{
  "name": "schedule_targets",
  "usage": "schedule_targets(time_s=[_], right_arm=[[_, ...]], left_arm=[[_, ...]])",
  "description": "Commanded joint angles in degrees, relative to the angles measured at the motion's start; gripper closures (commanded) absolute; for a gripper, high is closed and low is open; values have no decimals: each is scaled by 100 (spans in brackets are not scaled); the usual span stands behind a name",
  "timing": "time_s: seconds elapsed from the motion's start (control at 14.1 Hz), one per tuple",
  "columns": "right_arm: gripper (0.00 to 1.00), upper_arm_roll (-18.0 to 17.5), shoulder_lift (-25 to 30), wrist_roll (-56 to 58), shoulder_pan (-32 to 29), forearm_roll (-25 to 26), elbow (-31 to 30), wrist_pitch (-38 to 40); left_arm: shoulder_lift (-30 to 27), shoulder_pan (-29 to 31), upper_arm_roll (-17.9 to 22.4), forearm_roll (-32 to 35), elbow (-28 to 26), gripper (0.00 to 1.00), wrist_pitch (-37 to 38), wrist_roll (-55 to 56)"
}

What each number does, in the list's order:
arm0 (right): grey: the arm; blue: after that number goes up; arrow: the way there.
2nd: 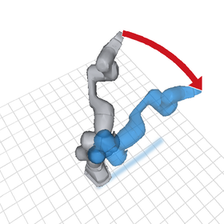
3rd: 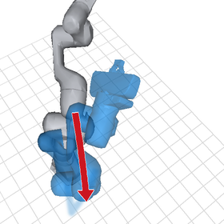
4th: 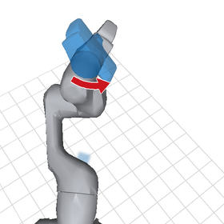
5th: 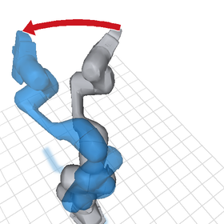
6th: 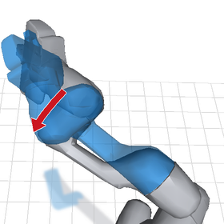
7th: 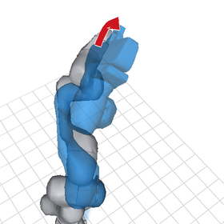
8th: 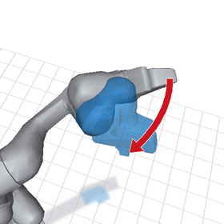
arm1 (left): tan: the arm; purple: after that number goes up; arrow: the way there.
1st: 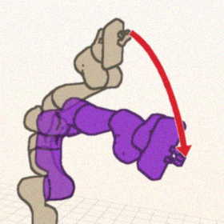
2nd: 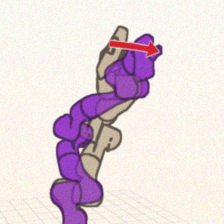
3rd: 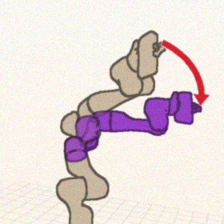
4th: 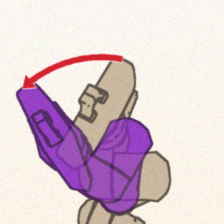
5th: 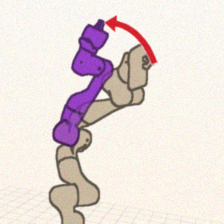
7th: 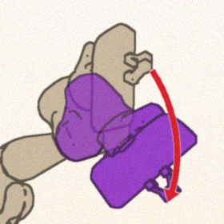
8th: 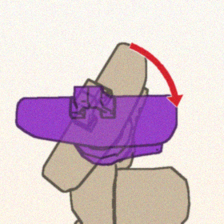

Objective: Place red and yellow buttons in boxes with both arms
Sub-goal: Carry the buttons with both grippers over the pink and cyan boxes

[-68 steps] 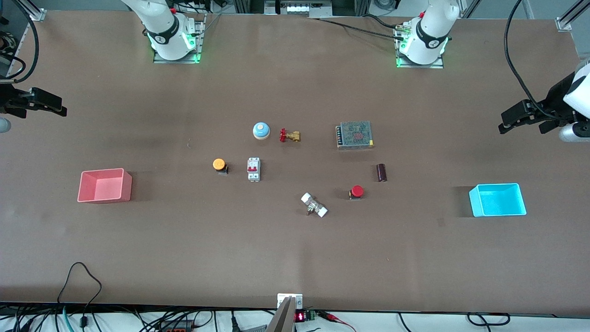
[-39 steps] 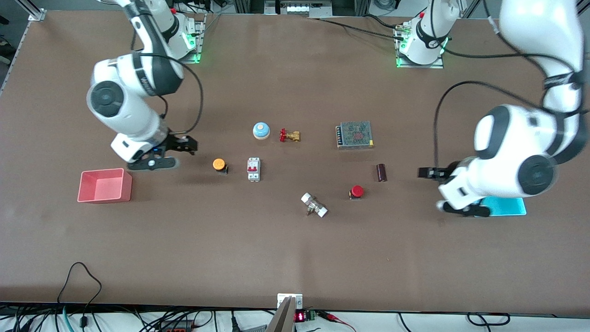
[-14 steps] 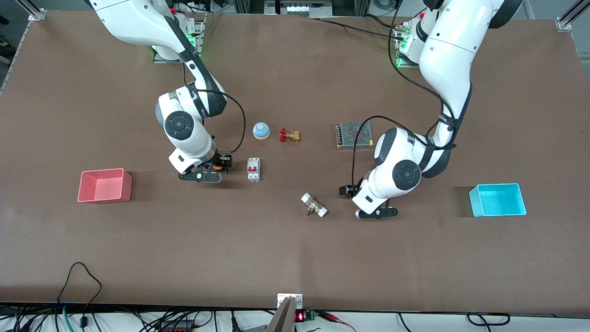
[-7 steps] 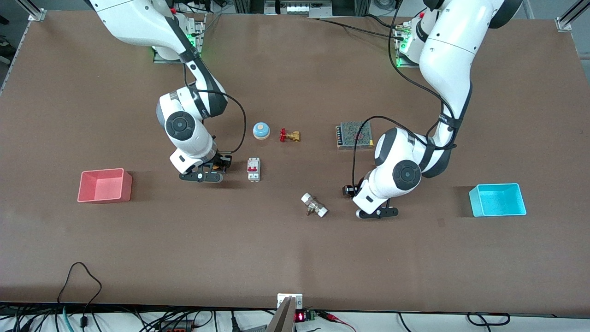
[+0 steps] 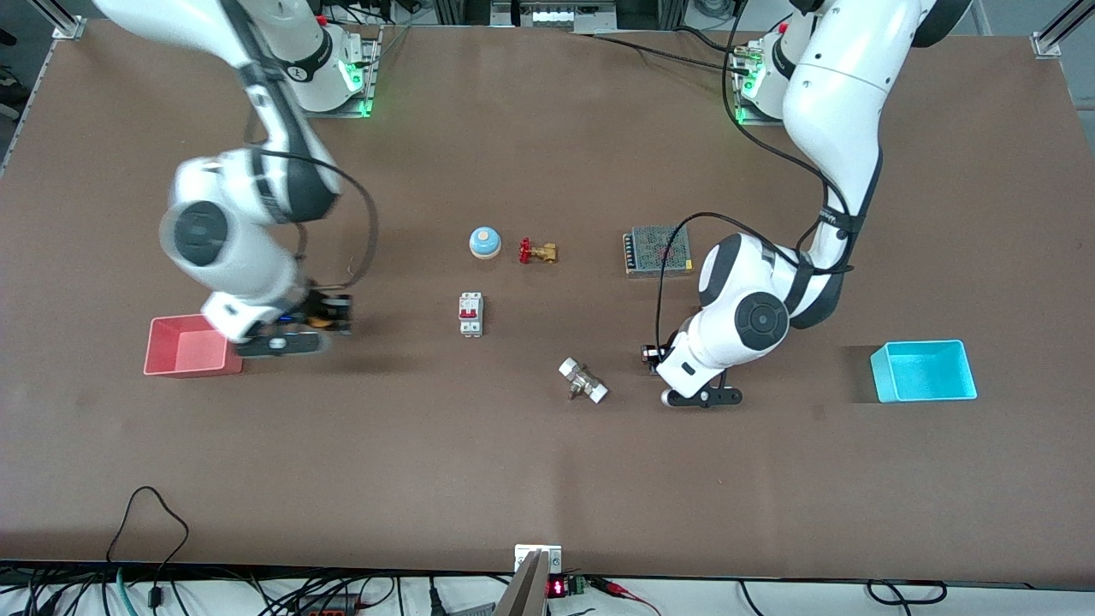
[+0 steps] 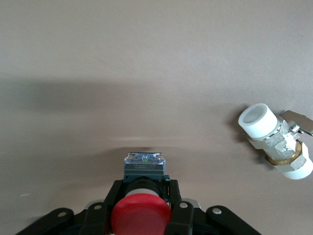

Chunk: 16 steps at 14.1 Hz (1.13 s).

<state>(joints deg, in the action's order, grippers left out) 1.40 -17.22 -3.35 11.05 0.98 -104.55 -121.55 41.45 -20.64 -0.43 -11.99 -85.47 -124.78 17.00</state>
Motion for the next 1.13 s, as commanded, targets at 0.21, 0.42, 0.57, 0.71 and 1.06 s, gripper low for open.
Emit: schedule_targets(time_s=[0.21,0.42,0.57,0.71,1.06], right_arm=[[96,721,-26,2318,-1086,-361,154,193],[96,774,-535,2489,-1465,-782,268,0],[96,774,-860,2445,-1457,-827,443,-123],[96,774,-1072,2515,-1457,-801,488,-316],[96,765,-1485,2541,-1431,-591,418,-1081]], left_arm=[[-1156,1076,579,382,-101,100,1666,-1381],[-1297,1973,570,355,-93,100,1773,-2013],[-1236,2300,579,355,-93,100,1764,-2489],[-1096,2607,579,382,-93,100,1729,-2640],[-674,2890,579,944,171,100,1255,-2797]])
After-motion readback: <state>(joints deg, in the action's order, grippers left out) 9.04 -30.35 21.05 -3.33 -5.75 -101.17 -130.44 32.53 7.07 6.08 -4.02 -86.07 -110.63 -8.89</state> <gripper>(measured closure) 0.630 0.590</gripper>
